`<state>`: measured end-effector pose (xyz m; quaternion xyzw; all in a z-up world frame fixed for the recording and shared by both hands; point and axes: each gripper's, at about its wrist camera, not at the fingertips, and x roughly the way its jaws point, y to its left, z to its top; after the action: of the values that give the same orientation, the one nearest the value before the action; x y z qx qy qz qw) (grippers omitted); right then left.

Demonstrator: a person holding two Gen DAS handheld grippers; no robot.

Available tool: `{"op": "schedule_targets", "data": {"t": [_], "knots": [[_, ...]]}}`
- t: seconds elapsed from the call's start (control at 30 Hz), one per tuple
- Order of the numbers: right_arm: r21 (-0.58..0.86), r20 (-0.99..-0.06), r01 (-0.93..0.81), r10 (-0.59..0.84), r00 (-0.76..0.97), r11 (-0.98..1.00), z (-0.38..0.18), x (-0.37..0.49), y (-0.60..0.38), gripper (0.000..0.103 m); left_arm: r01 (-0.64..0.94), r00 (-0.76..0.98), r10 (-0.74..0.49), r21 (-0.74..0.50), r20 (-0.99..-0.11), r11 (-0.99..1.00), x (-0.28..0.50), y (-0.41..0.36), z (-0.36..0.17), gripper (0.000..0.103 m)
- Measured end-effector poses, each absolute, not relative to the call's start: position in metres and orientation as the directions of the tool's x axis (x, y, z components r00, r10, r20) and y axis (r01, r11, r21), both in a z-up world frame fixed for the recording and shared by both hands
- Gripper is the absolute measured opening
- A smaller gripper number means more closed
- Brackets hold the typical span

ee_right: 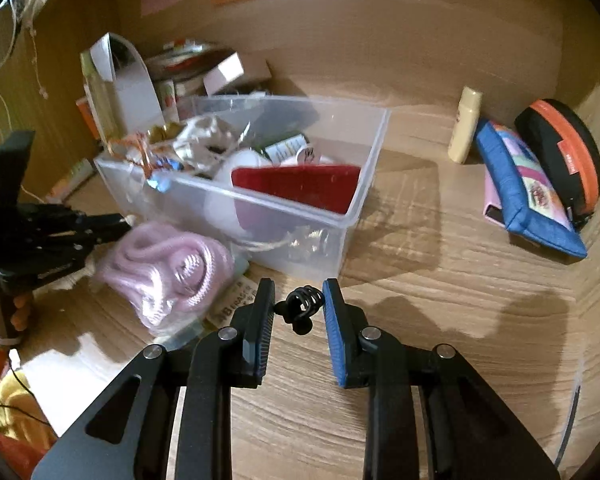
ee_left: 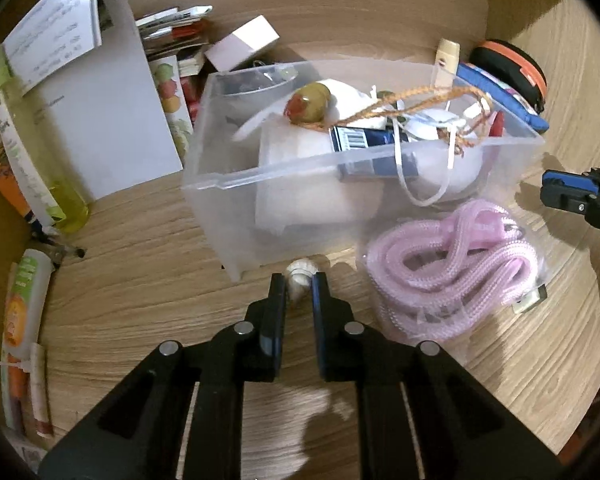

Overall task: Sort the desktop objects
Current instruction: 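Grasp the small seashell with the left gripper while the right grasps the black clip, then carry the seashell and black clip over the clear box with both grippers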

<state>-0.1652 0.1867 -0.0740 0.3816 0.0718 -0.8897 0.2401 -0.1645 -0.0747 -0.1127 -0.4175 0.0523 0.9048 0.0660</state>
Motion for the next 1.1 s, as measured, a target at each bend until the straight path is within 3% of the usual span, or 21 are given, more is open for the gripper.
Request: {"op": "schedule_targets", "data": {"t": [1.1], "knots": [[0.041, -0.612, 0.488, -0.408, -0.678, -0.872, -0.03, -0.171, 0.185, 0.022, -0.146, -0.783, 0.135, -0.031, -0.607, -0.989, -0.137, -0.09, -0.035, 0.012]]}}
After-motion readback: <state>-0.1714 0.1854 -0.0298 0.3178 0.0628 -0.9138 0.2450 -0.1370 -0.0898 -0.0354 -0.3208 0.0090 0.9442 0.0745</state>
